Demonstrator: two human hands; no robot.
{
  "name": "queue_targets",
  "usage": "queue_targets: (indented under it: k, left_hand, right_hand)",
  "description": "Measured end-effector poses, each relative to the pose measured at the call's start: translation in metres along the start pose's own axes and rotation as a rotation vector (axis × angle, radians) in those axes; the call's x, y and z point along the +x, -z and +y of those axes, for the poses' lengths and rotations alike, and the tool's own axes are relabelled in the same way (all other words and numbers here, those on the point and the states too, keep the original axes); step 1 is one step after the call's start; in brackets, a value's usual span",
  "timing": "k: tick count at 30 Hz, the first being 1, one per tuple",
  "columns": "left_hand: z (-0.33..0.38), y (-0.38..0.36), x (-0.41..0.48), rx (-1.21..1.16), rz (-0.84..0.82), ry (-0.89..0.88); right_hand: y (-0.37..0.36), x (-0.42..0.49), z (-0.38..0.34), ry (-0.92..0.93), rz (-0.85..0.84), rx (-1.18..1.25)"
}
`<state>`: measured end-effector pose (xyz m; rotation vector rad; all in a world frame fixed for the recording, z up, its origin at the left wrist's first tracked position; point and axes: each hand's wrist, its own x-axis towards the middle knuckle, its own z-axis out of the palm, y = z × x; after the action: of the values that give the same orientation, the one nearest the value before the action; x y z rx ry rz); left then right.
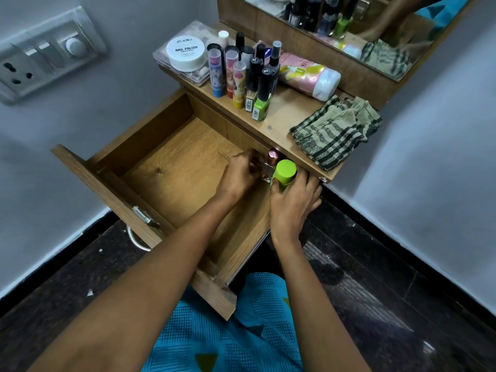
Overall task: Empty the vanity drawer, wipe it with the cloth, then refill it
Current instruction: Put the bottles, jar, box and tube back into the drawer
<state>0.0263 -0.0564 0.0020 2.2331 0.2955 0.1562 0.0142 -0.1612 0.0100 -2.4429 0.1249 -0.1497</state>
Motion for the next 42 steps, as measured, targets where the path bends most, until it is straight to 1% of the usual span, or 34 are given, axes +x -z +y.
queue_targets:
  k: [3, 9, 13, 16, 19, 22, 25, 27, 30, 33, 37, 40, 42]
  left_hand:
    - [-0.001, -0.001, 0.002, -0.047, -0.019, 0.027]
    - [0.002, -0.001, 0.001, -0.058, -0.035, 0.061]
    - [0.008, 0.0, -0.004, -0.08, -0.015, 0.083]
    - [0.014, 0.006, -0.01, -0.159, 0.047, 0.112]
    - [0.021, 0.015, -0.016, -0.179, 0.141, 0.114]
    - [0.027, 0.028, -0.021, -0.228, 0.229, 0.112]
    - [0.039, 0.046, -0.019, -0.248, 0.314, 0.044]
    - [0.051, 0.061, -0.014, -0.24, 0.375, -0.023]
    - [0.068, 0.081, -0.002, -0.159, 0.467, -0.133]
    - [0.081, 0.1, 0.014, 0.009, 0.497, -0.217]
    - [0.086, 0.117, 0.039, 0.225, 0.411, -0.239]
    - [0.086, 0.123, 0.052, 0.423, 0.288, -0.288]
    - [0.086, 0.125, 0.059, 0.503, 0.222, -0.311]
  right_hand:
    - [0.001, 0.0, -0.001, -0.007, 0.002, -0.006]
    - [0.003, -0.001, -0.001, -0.013, -0.017, -0.026]
    - [0.01, -0.003, -0.001, 0.026, -0.044, -0.015]
    - [0.018, -0.008, -0.003, 0.087, -0.068, 0.011]
    - [0.027, -0.014, -0.004, 0.122, -0.107, 0.032]
    - [0.037, -0.02, -0.007, 0.126, -0.089, 0.044]
    - [0.048, -0.02, -0.016, 0.14, -0.053, 0.049]
    - [0.053, -0.015, -0.028, 0.162, -0.07, 0.115]
    - [0.059, 0.0, -0.054, 0.224, -0.094, 0.267]
    - [0.063, 0.02, -0.084, 0.302, -0.039, 0.365]
    - [0.064, 0.048, -0.111, 0.382, -0.012, 0.397]
    - [0.061, 0.063, -0.117, 0.425, -0.03, 0.362]
    - [0.059, 0.069, -0.116, 0.438, -0.042, 0.342]
